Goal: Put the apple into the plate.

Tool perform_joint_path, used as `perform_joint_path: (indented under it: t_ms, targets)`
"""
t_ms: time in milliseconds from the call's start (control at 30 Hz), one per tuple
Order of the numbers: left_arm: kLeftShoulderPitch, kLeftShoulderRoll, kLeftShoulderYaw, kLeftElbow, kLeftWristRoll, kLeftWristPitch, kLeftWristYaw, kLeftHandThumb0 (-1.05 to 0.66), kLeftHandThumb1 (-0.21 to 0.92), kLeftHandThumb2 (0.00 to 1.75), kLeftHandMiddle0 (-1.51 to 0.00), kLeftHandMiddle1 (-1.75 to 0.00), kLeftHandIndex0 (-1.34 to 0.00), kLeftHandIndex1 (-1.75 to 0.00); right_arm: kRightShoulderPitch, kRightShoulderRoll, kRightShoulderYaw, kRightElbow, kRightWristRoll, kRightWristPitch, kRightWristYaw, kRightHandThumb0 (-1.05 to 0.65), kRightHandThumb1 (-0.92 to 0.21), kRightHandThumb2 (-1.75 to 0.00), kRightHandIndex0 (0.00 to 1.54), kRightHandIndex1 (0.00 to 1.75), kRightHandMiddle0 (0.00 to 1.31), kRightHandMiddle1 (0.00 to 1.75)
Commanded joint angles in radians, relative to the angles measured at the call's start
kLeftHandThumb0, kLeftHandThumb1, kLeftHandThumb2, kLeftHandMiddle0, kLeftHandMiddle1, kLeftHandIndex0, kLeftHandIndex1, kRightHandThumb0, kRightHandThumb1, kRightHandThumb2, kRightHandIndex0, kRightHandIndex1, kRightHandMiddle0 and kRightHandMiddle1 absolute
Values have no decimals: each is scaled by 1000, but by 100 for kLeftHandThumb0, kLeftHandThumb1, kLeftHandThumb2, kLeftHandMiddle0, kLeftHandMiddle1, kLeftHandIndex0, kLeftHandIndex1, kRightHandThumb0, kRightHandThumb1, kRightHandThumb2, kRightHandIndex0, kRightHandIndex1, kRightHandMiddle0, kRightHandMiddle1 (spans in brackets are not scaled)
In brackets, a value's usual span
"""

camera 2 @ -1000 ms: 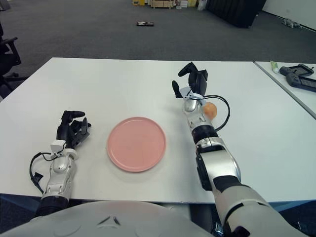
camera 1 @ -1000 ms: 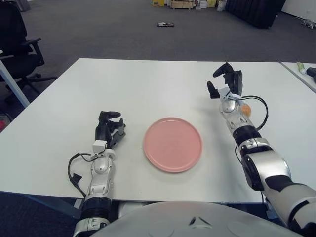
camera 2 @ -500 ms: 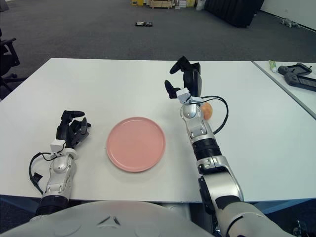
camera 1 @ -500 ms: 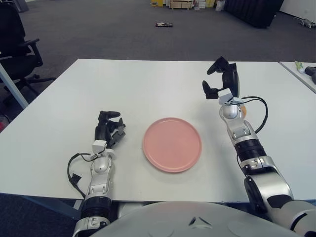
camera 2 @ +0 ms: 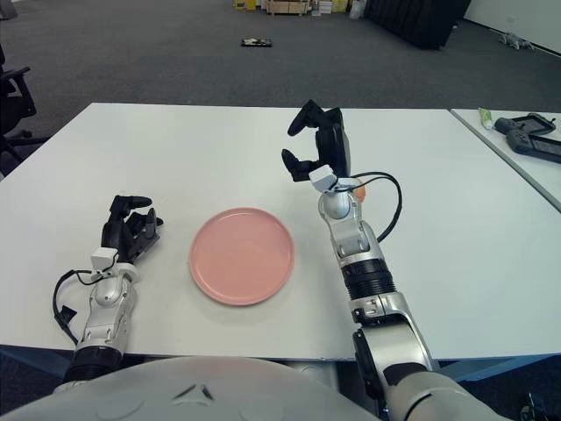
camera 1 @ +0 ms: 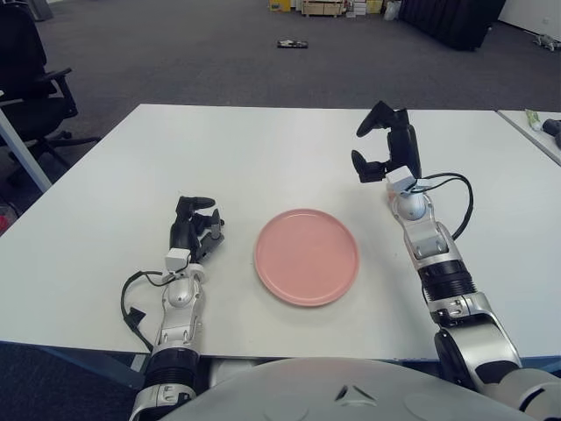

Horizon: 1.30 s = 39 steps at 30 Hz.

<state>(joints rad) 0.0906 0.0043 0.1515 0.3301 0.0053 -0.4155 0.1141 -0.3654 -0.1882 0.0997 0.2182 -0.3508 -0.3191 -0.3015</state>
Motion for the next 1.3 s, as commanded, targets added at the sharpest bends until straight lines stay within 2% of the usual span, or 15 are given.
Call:
perform_joint_path:
  t_ms: [0,33,100,133,167,233,300,333,367,400,467,567,733,1067,1267]
  targets:
    - [-1,-2,-5,20,2,8,2,-38,72,81,-57,-157,-32,-175,5,-26,-34,8,-16,32,-2,0,-6,-160,82,170,57,175]
    - [0,-4,-5,17,3,11,4,-38,72,82,-57,-158,-32,-175,1,-37,-48,33,-19,76,1,0,-7,-160,81,172,56,175]
    - [1,-5,-5,16,3,13,6,-38,71,82,-57,-158,-32,-175,4,-51,-62,48,-34,155,15,0,-31,-129,64,173,45,165]
    - [2,-5,-4,16,2,13,6,-38,71,82,-57,-158,-32,-175,8,-55,-63,44,-43,189,22,-10,-33,-123,51,164,36,158]
    - [2,-5,-4,16,1,12,5,-38,71,82,-57,-158,-32,-175,14,-62,-57,32,-66,234,32,-25,-36,-116,33,149,23,146]
    - [2,-5,-3,16,0,10,4,-38,71,82,-57,-159,-32,-175,28,-76,-46,19,-96,293,48,-47,-43,-101,13,115,9,119]
    - [3,-4,-2,15,1,9,3,-38,71,82,-57,-159,-32,-175,49,-94,-34,10,-123,337,66,-57,-47,-94,7,83,5,99]
    - [3,-4,-2,15,1,9,2,-38,71,82,-56,-159,-32,-175,59,-102,-28,7,-135,356,75,-62,-49,-89,4,54,3,77]
    - [3,-3,-2,14,3,10,3,-38,71,82,-56,-158,-32,-175,66,-112,-17,10,-155,388,88,-64,-50,-88,3,43,2,69]
    - [4,-2,-2,13,4,11,3,-38,71,82,-56,-158,-32,-175,70,-118,-10,11,-169,411,97,-69,-51,-83,2,28,1,46]
    - [4,-1,-2,13,6,12,3,-38,72,82,-55,-157,-32,-175,72,-128,8,29,-199,455,105,-77,-54,-75,1,11,1,20]
    - [5,1,-2,14,7,13,2,-38,72,81,-55,-157,-32,-175,65,-132,27,68,-225,496,106,-87,-59,-59,0,4,0,6]
    - [4,2,-3,14,2,20,-3,-38,72,81,-55,-157,-32,-175,23,-120,46,162,-243,559,92,-95,-63,-44,0,1,0,1]
    - [5,1,-2,11,-13,18,-14,-37,73,80,-55,-159,-31,-175,-45,-108,66,355,-237,601,37,-93,-56,-36,0,0,0,0]
    - [7,2,-1,9,-13,24,-15,-37,73,80,-54,-160,-31,-175,-61,-106,75,388,-230,620,35,-91,-54,-37,0,0,0,0]
